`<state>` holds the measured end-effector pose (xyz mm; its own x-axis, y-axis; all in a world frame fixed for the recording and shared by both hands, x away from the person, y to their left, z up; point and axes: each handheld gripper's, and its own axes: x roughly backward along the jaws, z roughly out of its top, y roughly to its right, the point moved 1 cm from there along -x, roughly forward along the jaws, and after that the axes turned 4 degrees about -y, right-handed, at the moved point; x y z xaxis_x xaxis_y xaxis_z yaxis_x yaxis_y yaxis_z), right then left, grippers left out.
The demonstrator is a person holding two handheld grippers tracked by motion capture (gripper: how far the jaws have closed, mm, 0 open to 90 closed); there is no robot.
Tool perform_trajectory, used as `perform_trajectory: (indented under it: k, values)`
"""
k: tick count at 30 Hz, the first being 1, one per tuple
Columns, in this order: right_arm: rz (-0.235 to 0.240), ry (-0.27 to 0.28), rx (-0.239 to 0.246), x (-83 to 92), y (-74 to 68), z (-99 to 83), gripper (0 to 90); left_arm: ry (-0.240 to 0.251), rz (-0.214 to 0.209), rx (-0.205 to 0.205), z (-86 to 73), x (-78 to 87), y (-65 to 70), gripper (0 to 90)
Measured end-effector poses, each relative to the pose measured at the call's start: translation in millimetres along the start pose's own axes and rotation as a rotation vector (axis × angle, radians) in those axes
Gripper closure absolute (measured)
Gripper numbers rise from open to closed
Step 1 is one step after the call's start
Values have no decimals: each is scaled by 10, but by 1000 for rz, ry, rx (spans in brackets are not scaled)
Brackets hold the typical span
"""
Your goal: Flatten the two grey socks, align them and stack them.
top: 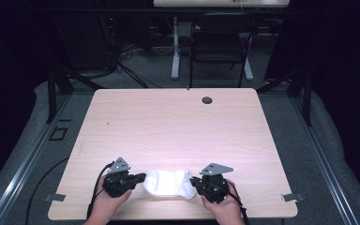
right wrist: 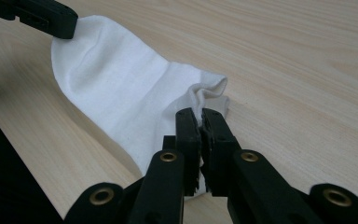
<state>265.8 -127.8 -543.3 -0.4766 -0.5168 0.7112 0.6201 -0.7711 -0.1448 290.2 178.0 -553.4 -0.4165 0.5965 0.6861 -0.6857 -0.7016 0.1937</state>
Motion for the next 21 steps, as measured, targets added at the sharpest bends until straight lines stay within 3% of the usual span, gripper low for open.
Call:
perform_trajectory:
  k: [13,21]
  values:
    - [-9,-14,-28,-79,78,-32,863,-40,11,-11,-38,-141,0,895]
    - [-20,-39,-9,-154,67,-48,863,-59,26,-29,-50,-198,-16,895]
